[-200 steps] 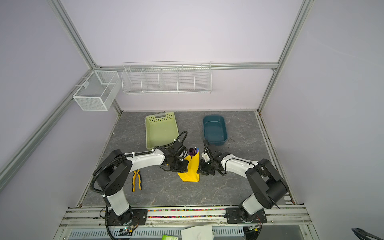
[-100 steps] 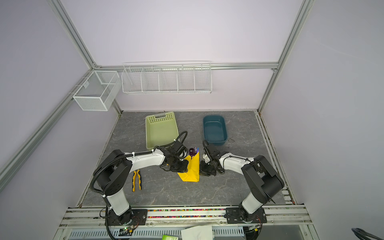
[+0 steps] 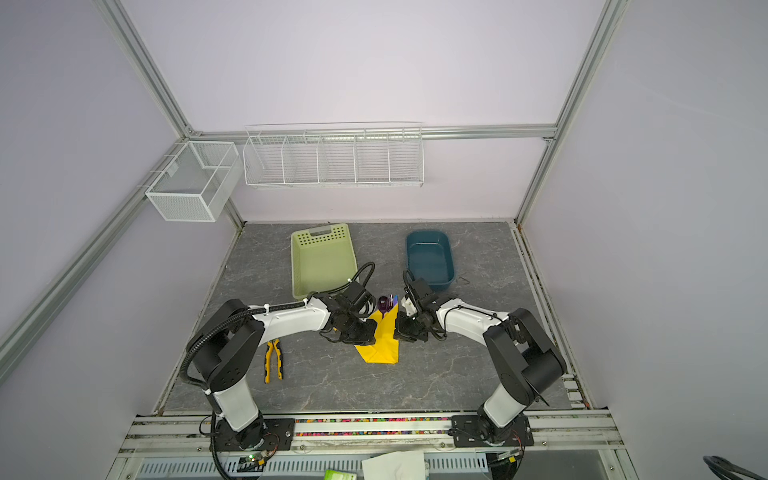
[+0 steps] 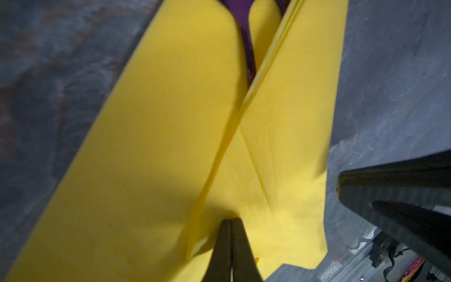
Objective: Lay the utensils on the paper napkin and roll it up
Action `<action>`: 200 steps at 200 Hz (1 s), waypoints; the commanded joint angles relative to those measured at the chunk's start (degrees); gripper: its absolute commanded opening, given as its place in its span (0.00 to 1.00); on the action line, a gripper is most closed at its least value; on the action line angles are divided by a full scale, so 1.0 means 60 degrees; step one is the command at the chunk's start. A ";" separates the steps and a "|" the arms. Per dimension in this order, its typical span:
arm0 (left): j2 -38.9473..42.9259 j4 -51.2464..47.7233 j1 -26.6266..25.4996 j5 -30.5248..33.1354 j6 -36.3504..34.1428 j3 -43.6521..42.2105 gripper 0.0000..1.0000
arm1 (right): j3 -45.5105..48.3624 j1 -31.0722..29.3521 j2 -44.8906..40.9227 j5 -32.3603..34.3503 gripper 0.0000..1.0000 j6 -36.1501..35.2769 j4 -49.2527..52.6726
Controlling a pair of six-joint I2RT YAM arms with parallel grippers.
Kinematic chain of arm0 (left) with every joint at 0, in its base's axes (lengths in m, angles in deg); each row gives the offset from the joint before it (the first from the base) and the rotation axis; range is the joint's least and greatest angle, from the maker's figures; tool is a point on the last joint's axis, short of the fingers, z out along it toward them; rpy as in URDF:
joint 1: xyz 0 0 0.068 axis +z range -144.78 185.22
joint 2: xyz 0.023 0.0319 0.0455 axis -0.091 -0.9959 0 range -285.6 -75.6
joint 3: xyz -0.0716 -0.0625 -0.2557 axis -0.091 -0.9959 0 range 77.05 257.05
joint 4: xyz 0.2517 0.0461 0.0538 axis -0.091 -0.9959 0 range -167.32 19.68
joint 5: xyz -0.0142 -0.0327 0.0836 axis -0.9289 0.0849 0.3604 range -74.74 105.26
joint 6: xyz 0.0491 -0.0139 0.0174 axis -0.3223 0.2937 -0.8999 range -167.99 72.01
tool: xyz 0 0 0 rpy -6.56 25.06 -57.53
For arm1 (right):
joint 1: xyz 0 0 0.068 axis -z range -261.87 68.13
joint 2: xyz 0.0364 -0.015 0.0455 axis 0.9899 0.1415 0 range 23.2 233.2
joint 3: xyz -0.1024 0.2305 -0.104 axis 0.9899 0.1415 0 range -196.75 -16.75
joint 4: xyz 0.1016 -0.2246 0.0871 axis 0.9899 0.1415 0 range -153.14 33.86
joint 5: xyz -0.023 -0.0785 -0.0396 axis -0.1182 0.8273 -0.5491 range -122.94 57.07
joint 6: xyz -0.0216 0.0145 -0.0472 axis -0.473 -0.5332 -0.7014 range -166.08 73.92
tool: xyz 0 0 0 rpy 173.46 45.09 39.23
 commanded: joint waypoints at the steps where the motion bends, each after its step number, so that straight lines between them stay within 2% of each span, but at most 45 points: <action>1: -0.0117 -0.0255 -0.0040 0.0397 -0.0132 -0.0068 0.00 | -0.0027 0.0064 0.0324 0.0047 0.07 -0.0219 0.0068; 69: -0.0136 -0.0254 -0.0039 0.0381 -0.0132 -0.0097 0.00 | -0.0166 0.0080 0.0189 0.0680 0.07 -0.0550 0.0913; 124: -0.0086 -0.0267 -0.0041 0.0412 -0.0133 -0.0123 0.00 | -0.0744 0.0109 -0.0153 0.0592 0.07 -0.0588 0.0926; 200: -0.0049 -0.0267 -0.0043 0.0437 -0.0125 -0.0163 0.00 | -0.0863 0.0319 0.0874 0.0158 0.07 -0.0716 0.0400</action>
